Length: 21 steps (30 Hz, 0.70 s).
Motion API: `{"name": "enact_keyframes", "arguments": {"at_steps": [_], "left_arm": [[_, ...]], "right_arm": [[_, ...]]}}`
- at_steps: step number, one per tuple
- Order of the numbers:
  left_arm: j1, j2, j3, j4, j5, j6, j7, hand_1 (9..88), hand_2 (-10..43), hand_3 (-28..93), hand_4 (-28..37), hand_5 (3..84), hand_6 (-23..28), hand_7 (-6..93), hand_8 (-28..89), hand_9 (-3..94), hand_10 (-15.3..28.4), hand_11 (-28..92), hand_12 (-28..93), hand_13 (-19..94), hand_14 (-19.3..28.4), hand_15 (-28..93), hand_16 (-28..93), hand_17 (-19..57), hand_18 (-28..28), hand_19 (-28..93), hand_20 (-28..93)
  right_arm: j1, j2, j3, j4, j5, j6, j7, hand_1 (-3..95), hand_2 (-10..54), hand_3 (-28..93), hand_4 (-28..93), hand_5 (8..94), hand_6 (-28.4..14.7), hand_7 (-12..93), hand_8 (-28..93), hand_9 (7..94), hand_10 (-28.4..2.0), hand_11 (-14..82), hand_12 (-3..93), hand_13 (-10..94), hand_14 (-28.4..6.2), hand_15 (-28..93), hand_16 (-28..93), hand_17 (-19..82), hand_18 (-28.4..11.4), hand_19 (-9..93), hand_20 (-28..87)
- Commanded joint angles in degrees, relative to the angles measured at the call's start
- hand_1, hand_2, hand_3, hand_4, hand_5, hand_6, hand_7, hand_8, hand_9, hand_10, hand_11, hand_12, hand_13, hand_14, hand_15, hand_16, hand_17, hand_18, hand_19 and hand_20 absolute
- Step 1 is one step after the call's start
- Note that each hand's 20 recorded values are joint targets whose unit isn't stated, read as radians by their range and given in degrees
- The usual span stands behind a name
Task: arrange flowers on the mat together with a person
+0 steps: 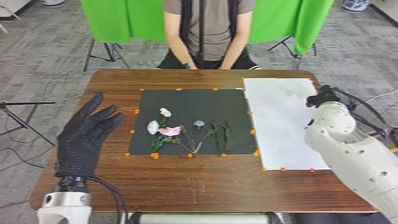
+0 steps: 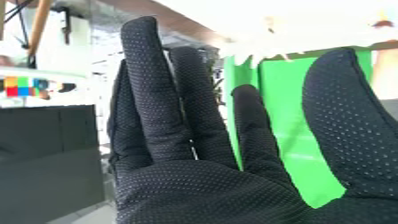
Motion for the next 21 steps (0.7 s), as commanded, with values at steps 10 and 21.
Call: {"name": "enact_keyframes", "arguments": {"at_steps": [10,21], "left_arm": [[-1.11,0.03,0.99,0.87,-0.38,-1.26,-0.27,23.1,7.4,79,-26.7,35.4,8.1,12.2,-10,35.8,20.7,24,10,29,26.9,48,-11,-5.1,24.8,66,0],[-1.83,-0.05,1.42,1.14,-0.41,-1.8,-0.22,23.1,7.3,79,-26.7,35.6,8.3,12.0,-10,35.8,20.8,24,9,29,26.9,48,-11,-5.2,24.7,66,0]], "right_arm": [[4.77,0.21,-3.84,4.58,-2.02,-8.83,-5.69,27.4,-4.0,83,-28,28.2,6.5,16,-14,50.5,-15.8,15.0,10.4,56,-15.2,41,8,12,-20.1,64,3],[5.21,-0.05,-7.95,6.23,-7.22,-10.91,-8.75,36.3,-8.4,80,-28,52.0,7.0,14,-15,61.4,-9.1,11.4,10.4,62,-10.9,33,11,14,-19.0,57,6]]}}
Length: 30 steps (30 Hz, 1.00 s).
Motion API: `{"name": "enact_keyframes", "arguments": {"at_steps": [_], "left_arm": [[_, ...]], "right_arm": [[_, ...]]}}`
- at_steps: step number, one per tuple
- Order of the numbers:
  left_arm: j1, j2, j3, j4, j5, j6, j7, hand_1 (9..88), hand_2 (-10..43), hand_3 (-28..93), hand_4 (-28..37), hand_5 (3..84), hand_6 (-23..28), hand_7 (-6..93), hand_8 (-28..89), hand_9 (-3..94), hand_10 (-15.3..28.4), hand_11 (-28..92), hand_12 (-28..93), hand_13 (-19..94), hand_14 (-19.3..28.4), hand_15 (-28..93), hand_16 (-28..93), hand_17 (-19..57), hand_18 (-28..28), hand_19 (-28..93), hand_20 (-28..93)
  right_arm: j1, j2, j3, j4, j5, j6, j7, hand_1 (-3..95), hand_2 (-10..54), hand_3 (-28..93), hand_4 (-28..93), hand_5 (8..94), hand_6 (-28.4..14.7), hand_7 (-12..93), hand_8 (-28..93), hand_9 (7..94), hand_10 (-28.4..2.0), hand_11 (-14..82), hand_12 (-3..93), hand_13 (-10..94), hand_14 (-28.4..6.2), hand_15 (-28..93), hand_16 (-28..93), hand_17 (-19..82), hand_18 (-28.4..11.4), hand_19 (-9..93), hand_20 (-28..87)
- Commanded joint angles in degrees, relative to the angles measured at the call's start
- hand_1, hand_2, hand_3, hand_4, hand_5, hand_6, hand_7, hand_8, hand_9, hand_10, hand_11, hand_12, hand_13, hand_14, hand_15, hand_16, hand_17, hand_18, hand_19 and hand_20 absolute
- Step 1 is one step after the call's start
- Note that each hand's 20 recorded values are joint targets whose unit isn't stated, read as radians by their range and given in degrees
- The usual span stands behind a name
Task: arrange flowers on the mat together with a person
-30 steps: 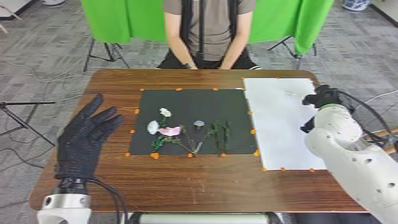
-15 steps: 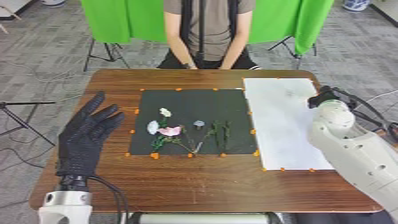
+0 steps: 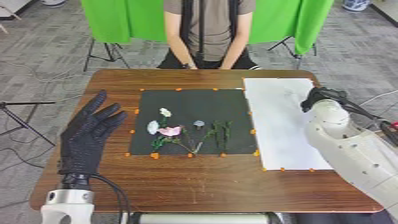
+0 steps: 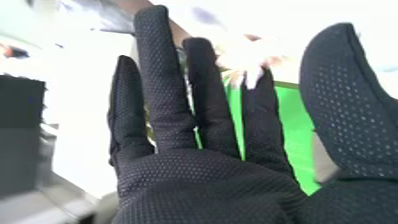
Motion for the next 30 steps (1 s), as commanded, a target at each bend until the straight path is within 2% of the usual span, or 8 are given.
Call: {"name": "enact_keyframes", "arguments": {"at_steps": [1,6,9,12,19,22,27,30], "left_arm": [[-0.43,-0.36,0.36,0.59,-0.08,-1.24,-0.54,23.1,7.3,79,-26.6,35.6,8.3,12.0,-10,35.7,20.8,24,9,29,26.9,48,-11,-5.2,24.7,66,0],[-0.34,-0.33,0.26,0.58,-0.13,-1.11,-0.42,23.3,7.4,79,-26.7,35.6,8.3,12.0,-10,35.7,20.8,24,10,29,26.9,48,-11,-5.2,24.6,66,0],[-0.37,-0.43,0.3,0.64,-0.24,-1.2,-0.47,23.2,7.4,79,-26.7,35.7,8.4,12.0,-10,35.7,20.8,24,10,29,26.9,48,-11,-5.2,24.6,66,0],[-0.43,-0.43,0.41,0.66,-0.15,-1.16,-0.3,23.1,7.4,79,-26.7,35.7,8.4,12.0,-10,35.7,20.8,25,10,29,26.9,48,-11,-5.2,24.6,66,0],[0.57,0.24,0.75,0.3,-0.69,-0.26,1.2,23.1,7.4,79,-26.7,35.8,8.4,12.0,-10,35.7,20.8,25,9,29,26.9,48,-11,-5.2,24.5,65,0],[1.25,-0.07,-0.16,0.05,-0.63,-0.6,0.41,23.1,7.4,79,-26.7,35.8,8.4,12.0,-10,35.7,20.8,25,9,29,26.9,48,-11,-5.2,24.6,65,1],[1.12,-0.41,-0.3,-0.19,-0.63,-0.09,0.72,23.1,7.4,79,-26.6,35.8,8.4,12.1,-10,35.8,20.8,25,9,29,26.9,48,-11,-5.2,24.6,65,1],[1.2,-0.67,-0.65,-0.27,-0.17,-0.78,-0.39,23.2,7.4,79,-26.7,35.9,8.5,12.1,-10,35.9,20.8,25,9,29,26.9,48,-11,-5.2,24.6,65,1]], "right_arm": [[-0.09,-0.19,-2.11,0.96,-2.43,-0.97,0.38,37.9,-8.7,79,-28,56.3,6.9,14,-15,63.6,-8.6,11.1,10.5,63,-10.3,32,12,15,-18.5,57,6],[-0.99,0.13,-2.71,1.43,-3.58,1.36,-0.03,47.0,-9.5,75,-28,70.1,6.8,13,-11,75.2,-6.4,10.7,12.3,70,-7.4,29,17,19,-16.0,61,7],[-1.8,0.27,-2.97,1.39,-4.58,2.79,-0.91,54.2,-9.5,69,-28,78.3,6.8,13,-5,85.7,-4.9,4.3,22.2,77,-3.6,24,29,22,-13.8,66,5],[-2.57,0.34,-3.24,1.32,-5.38,5.18,-1.71,57.0,-9.5,67,-28,84.5,6.5,14,-2,92.2,-4.6,4.4,27.0,82,-1.8,23,33,24,-13.0,70,4],[-5.52,0.63,-0.96,-3.07,-6.87,13.47,0.61,58.0,-9.5,68,-28,87.3,6.0,15,-1,93.6,-4.5,8.1,28.1,84,-1.2,24,35,25,-13.0,73,3],[-7.51,-0.58,2.04,-7.12,-9.5,14.79,-0.92,57.7,-9.5,69,-28,87.5,5.8,14,-1,93.7,-4.8,8.4,28.2,84,-1.4,24,35,25,-13.2,73,3],[-9.21,-3.98,4.51,-13.82,-13.89,15.97,-7.08,57.2,-9.5,70,-28,87.7,5.5,14,0,93.7,-4.9,8.5,28.3,84,-1.8,24,36,25,-13.6,73,3],[-9.71,-7.18,4.68,-17.19,-12.95,15.75,-9.52,57.0,-9.5,71,-28,87.6,5.3,14,0,93.7,-5.0,8.5,28.5,84,-1.9,24,36,25,-13.6,74,2]]}}
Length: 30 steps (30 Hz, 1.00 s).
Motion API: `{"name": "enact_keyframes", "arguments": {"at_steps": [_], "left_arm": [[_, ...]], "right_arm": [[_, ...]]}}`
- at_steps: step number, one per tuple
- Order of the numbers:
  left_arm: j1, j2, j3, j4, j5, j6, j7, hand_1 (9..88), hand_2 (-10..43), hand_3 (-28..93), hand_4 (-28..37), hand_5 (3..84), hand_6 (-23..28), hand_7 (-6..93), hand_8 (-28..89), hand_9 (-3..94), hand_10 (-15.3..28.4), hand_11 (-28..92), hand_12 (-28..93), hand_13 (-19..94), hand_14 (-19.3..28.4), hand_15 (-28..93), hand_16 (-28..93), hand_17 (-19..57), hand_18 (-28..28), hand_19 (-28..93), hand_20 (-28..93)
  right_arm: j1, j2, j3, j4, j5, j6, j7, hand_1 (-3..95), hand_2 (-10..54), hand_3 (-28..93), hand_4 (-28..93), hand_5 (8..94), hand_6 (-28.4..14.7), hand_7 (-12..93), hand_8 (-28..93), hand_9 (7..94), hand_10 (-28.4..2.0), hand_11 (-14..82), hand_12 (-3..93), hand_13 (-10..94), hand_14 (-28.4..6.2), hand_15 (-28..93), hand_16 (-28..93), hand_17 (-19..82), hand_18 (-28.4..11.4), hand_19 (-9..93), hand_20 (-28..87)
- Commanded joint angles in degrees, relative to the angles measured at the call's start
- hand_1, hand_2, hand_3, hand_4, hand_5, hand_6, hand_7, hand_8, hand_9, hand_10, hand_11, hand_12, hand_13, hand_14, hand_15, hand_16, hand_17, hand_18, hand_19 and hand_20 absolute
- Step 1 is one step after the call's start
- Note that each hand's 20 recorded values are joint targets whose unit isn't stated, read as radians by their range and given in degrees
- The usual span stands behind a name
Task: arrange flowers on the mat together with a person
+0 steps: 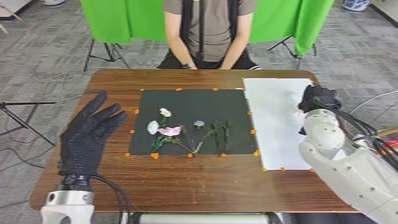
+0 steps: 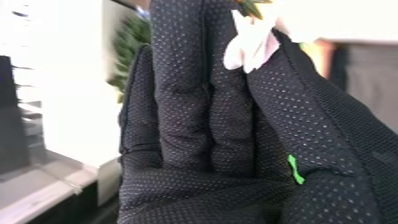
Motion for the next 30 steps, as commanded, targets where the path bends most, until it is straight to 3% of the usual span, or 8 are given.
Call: {"name": "enact_keyframes", "arguments": {"at_steps": [1,15,22,26,30], "left_arm": [[0.93,-0.84,-0.71,-0.5,0.05,-0.12,-1.2,23.2,7.4,79,-26.7,35.9,8.5,12.1,-10,35.8,20.8,25,9,29,26.9,48,-11,-5.2,24.6,65,1],[0.72,-1.06,-0.56,-0.4,-0.06,0.2,-1.54,23.1,7.4,79,-26.7,35.9,8.5,12.0,-10,35.9,20.8,25,9,29,27.0,48,-11,-5.2,24.6,65,1],[0.28,-0.96,-0.44,-0.19,-0.08,-0.12,-1.53,23.2,7.4,79,-26.7,35.9,8.5,12.0,-10,36.0,20.8,25,9,29,27.0,48,-11,-5.2,24.7,65,1],[1.05,-0.52,-0.7,-0.4,-0.54,0.57,-0.93,23.2,7.4,79,-26.7,36.0,8.5,12.0,-10,36.1,20.8,25,9,29,27.0,48,-11,-5.2,24.7,65,1],[0.42,-0.8,-0.41,-0.2,-0.22,-0.08,-1.7,23.2,7.4,79,-26.7,36.1,8.5,12.0,-10,36.2,20.9,25,9,29,26.9,48,-11,-5.2,24.7,65,1]], "right_arm": [[0.34,-8.16,-0.05,-8.82,-3.6,0.41,-8.51,57.0,-9.5,71,-28,87.6,5.3,14,0,93.7,-5.1,8.5,28.6,84,-2.0,24,36,25,-13.6,74,2],[2.4,-18.98,-7.31,-7.78,-1.59,-2.48,-13.4,56.9,-9.5,71,-28,87.8,5.0,14,0,93.7,-5.4,9.2,28.5,84,-2.5,25,35,25,-13.9,74,2],[2.14,-17.72,-9.2,-6.8,-1.74,-3.08,-12.63,55.7,-9.5,72,-28,86.3,5.0,14,-1,93.2,-5.5,7.1,28.2,82,-3.1,25,34,23,-14.5,74,1],[1.92,-17.54,-8.9,-6.44,-0.98,-3.56,-12.76,55.3,-9.5,72,-28,85.1,5.0,14,-2,92.8,-5.8,5.6,27.7,80,-3.8,25,33,22,-14.8,73,1],[1.71,-17.17,-8.9,-6.21,-1.27,-4.17,-12.48,54.9,-9.5,72,-28,84.8,5.0,13,-2,92.6,-5.9,5.0,27.6,79,-4.0,25,32,22,-14.6,72,1]]}}
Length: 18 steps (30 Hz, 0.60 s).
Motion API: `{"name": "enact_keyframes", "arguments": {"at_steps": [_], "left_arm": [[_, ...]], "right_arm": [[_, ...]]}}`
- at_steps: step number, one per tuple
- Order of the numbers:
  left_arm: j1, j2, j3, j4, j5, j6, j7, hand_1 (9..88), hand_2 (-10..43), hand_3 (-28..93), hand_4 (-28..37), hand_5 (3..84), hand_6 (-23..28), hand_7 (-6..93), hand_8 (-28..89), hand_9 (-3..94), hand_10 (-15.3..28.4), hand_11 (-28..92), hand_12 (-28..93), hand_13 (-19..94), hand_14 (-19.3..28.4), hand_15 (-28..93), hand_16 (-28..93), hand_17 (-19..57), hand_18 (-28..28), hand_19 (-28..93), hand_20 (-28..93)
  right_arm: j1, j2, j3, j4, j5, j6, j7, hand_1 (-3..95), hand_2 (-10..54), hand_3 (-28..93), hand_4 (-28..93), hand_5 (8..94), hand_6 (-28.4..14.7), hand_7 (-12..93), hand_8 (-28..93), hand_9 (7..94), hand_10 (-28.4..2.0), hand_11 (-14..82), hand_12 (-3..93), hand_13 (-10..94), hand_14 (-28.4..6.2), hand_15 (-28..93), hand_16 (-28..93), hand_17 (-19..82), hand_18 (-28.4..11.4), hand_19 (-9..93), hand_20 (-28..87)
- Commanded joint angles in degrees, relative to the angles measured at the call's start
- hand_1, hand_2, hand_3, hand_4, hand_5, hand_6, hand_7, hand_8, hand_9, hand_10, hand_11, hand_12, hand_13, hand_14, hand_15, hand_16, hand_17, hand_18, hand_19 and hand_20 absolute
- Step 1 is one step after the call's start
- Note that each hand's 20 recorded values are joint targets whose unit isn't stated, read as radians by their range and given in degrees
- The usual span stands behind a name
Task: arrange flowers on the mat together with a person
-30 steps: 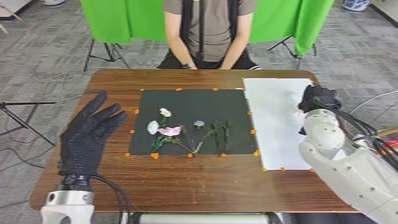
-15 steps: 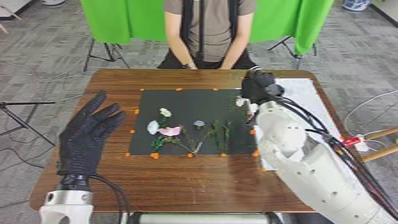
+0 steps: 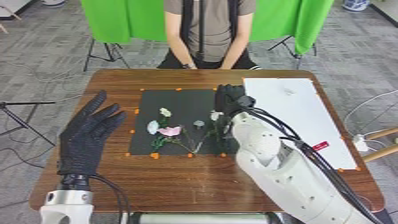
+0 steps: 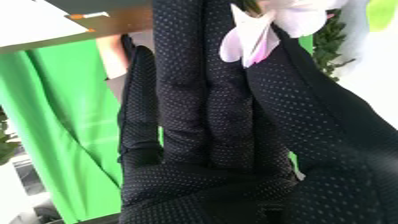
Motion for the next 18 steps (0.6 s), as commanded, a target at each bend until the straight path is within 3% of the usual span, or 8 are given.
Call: {"name": "enact_keyframes", "arguments": {"at_steps": [1,5,11,18], "left_arm": [[0.12,-0.3,0.09,0.17,-0.06,-0.16,-0.95,23.3,7.4,79,-26.8,36.1,8.5,12.0,-10,36.2,20.9,25,9,29,26.9,47,-11,-5.2,24.7,65,1],[0.3,-0.18,-0.19,0.07,-0.14,0.01,-0.85,23.3,7.4,79,-26.7,36.0,8.5,12.1,-10,36.1,20.9,25,9,30,26.9,47,-11,-5.2,24.7,65,1],[0.35,-0.24,-0.2,0.04,0.0,-0.21,-1.14,23.2,7.4,79,-26.7,36.1,8.6,12.1,-10,36.2,20.8,25,9,30,26.9,47,-11,-5.2,24.7,65,1],[0.21,-0.29,-0.14,0.1,-0.01,-0.32,-1.53,23.3,7.5,79,-26.7,36.1,8.6,12.1,-10,36.2,20.8,25,9,30,26.8,47,-11,-5.2,24.7,65,1]], "right_arm": [[-0.79,1.25,0.25,0.59,-0.36,-1.33,0.27,54.7,-9.5,72,-28,84.7,5.0,13,-2,92.6,-6.0,4.9,27.6,79,-4.1,25,32,22,-14.6,72,1],[-1.73,1.28,1.05,0.03,-0.44,-2.3,-0.55,52.0,-9.5,72,-28,83.3,4.5,13,-3,91.5,-6.4,6.0,27.0,78,-5.0,27,29,21,-14.7,71,1],[-2.81,0.74,2.35,-0.96,-1.47,-4.68,-1.0,44.8,-9.5,74,-28,78.3,3.7,13,-4,87.0,-8.5,15.9,18.9,76,-7.5,33,18,20,-15.4,71,4],[-3.74,0.65,3.42,-2.39,-4.38,-6.77,-1.83,37.6,-9.5,80,-28,72.6,3.5,12,-12,84.1,-10.0,18.9,15.1,73,-8.6,35,16,19,-16.0,71,4]]}}
